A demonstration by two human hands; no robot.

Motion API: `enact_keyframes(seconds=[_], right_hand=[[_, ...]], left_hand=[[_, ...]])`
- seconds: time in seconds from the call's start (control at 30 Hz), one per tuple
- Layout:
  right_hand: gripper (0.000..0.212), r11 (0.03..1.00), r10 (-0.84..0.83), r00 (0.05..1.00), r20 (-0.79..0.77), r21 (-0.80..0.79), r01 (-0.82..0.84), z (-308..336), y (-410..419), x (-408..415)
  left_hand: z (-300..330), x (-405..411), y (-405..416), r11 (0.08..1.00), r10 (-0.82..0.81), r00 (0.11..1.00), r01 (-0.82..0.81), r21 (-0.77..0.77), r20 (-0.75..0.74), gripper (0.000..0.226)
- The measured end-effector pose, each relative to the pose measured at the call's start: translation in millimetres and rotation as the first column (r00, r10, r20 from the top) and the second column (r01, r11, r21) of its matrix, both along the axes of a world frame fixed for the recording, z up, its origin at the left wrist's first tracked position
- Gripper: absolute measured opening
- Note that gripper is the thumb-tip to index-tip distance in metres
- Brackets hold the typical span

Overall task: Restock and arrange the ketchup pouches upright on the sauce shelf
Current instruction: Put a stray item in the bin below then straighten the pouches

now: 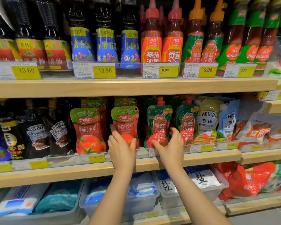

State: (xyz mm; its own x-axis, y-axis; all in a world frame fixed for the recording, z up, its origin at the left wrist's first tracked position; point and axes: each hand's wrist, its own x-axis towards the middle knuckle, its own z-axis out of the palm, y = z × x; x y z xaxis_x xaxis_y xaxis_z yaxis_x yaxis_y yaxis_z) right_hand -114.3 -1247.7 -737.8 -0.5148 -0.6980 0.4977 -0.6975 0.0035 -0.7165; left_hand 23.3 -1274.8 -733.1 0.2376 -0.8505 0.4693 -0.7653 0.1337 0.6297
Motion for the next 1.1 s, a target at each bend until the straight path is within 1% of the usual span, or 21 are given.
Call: enact_keyframes(seconds=[0.07,0.13,0.17,0.2,0.23,0.27,0.3,0.33,0.4,0.43,0.5,0.57,0.63,0.77,0.87,1.0,1.1], right_hand=[[0.075,0.994,-0.018,0.997,-0.08,-0.113,0.009,1.8,9.7,8.1],[0.069,0.981,0.051,0.988,-0.149,-0.179,-0.078,2.6,19.2,23.6],[0.069,0.974,0.119,0.98,-0.159,-0.171,-0.146,3.0,22.1,33.4],[0.071,0.967,0.192,0.969,-0.153,-0.141,-0.214,2.9,23.0,43.8],[0.075,0.956,0.258,0.956,-0.137,-0.105,-0.273,2.5,21.9,54.4],[0.08,0.945,0.307,0.944,-0.119,-0.075,-0.317,2.1,19.2,64.4],[0.085,0.938,0.336,0.937,-0.097,-0.055,-0.342,2.0,15.1,73.7],[0.089,0.938,0.341,0.937,-0.072,-0.041,-0.344,2.2,10.1,82.3],[0.096,0.953,0.303,0.953,-0.021,-0.011,-0.304,4.5,-1.2,96.8],[0.097,0.963,0.271,0.963,-0.001,0.006,-0.271,5.6,-6.9,102.5],[0.094,0.982,0.183,0.983,0.011,0.052,-0.183,6.5,-17.4,110.3],[0.082,0.99,0.107,0.994,-0.025,0.091,-0.104,5.3,-26.0,113.5],[0.072,0.991,0.078,0.996,-0.044,0.109,-0.073,3.8,-33.2,115.0],[0.084,0.994,0.044,0.999,-0.028,0.105,-0.041,1.8,-42.4,115.5],[0.075,0.994,0.029,0.997,-0.065,0.105,-0.022,0.4,-44.2,117.2],[0.084,0.995,0.022,0.999,-0.034,0.097,-0.019,1.2,-45.6,118.4],[0.085,0.994,0.053,0.998,-0.036,0.097,-0.049,5.4,-41.8,117.7]], left_hand=[[-1.3,2.8,14.5,0.994,-0.073,0.997,0.072,-0.083,-0.016,0.085],[-5.1,15.5,34.4,0.962,-0.172,0.985,0.163,-0.218,-0.023,0.082],[-5.8,28.4,40.0,0.945,-0.184,0.982,0.168,-0.28,-0.032,0.078],[-6.0,45.6,40.2,0.935,-0.157,0.986,0.132,-0.328,-0.052,0.074],[-5.4,64.6,36.3,0.935,-0.094,0.992,0.061,-0.349,-0.08,0.074],[-3.1,82.8,30.4,0.943,-0.02,0.994,-0.017,-0.333,-0.106,0.077],[0.2,98.5,23.0,0.957,0.041,0.992,-0.074,-0.281,-0.119,0.082],[3.6,109.6,15.6,0.974,0.07,0.991,-0.093,-0.205,-0.116,0.09],[8.9,116.8,4.1,0.997,0.058,0.994,-0.063,-0.045,-0.093,0.1],[9.3,115.9,-0.1,0.999,0.047,0.996,-0.046,0.012,-0.073,0.099],[7.7,111.3,-7.1,0.997,0.04,0.999,-0.039,0.069,-0.016,0.086],[7.6,106.0,-11.8,0.994,0.055,0.998,-0.055,0.092,0.0,0.073],[6.6,101.8,-16.7,0.993,0.07,0.998,-0.069,0.099,0.002,0.072],[2.1,96.6,-25.5,0.992,0.07,0.998,-0.07,0.107,-0.005,0.074],[0.5,97.1,-28.9,0.992,0.082,0.997,-0.079,0.1,-0.018,0.078],[0.3,97.1,-28.6,0.992,0.07,0.997,-0.067,0.108,-0.027,0.082],[2.1,98.5,-24.4,0.994,0.065,0.997,-0.061,0.092,-0.035,0.083]])
